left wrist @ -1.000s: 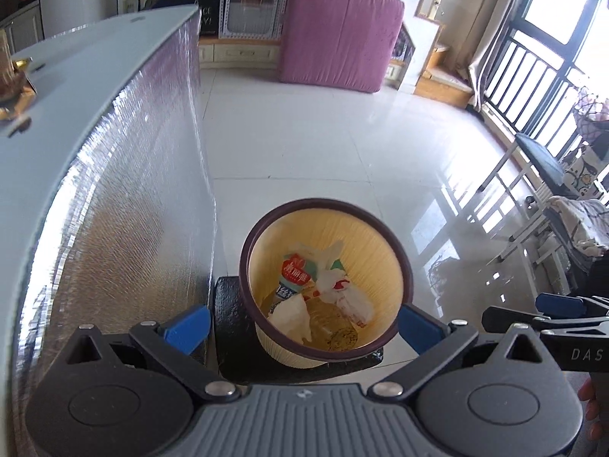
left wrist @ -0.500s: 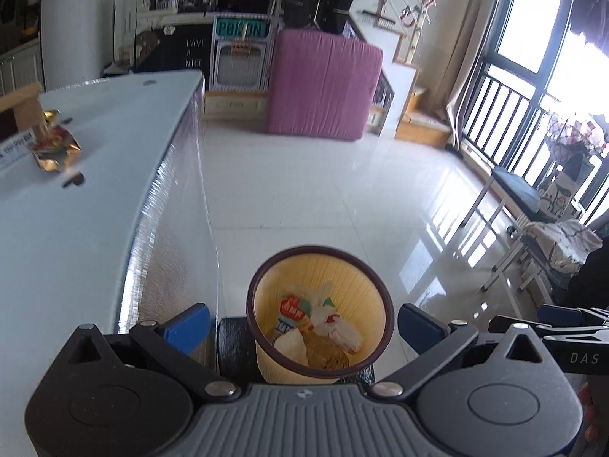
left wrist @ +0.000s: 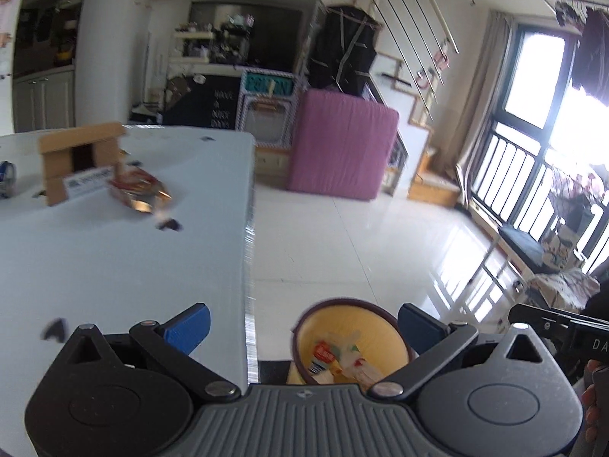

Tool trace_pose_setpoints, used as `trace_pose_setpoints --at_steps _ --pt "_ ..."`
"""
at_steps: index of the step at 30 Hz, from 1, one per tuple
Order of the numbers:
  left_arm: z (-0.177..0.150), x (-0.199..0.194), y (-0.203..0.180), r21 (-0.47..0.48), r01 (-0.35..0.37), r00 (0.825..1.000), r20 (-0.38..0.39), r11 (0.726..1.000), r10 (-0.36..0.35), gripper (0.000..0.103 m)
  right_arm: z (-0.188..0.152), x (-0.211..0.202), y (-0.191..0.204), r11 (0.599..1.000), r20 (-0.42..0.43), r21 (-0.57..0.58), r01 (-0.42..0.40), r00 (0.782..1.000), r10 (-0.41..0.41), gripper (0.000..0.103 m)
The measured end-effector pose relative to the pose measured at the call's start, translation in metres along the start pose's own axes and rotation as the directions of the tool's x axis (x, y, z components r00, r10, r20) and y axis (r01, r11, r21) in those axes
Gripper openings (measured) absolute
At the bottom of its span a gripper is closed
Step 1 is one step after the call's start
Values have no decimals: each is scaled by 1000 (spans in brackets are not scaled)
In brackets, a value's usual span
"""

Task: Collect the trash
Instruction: 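Move both open tools back from the wastebasket toward the table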

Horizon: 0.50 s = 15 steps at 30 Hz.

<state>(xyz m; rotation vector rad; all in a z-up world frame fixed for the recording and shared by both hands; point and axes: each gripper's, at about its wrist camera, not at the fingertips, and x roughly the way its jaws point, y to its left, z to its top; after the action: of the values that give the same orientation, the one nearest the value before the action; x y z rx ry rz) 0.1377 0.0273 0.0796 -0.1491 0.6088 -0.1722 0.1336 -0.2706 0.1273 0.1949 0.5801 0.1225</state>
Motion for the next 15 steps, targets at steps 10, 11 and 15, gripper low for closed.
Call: trace_pose_setpoints --at_steps 10,11,15 --pt "10 -36 85 -62 -88 991 93 994 93 103 12 22 76 993 63 -82 -84 994 89 103" --pt "12 -39 95 -68 -98 989 101 993 105 103 13 26 85 991 64 -102 -88 993 95 103" --pt "23 -45 137 -81 -146 980 125 986 155 103 13 42 122 977 74 -186 -105 990 120 103"
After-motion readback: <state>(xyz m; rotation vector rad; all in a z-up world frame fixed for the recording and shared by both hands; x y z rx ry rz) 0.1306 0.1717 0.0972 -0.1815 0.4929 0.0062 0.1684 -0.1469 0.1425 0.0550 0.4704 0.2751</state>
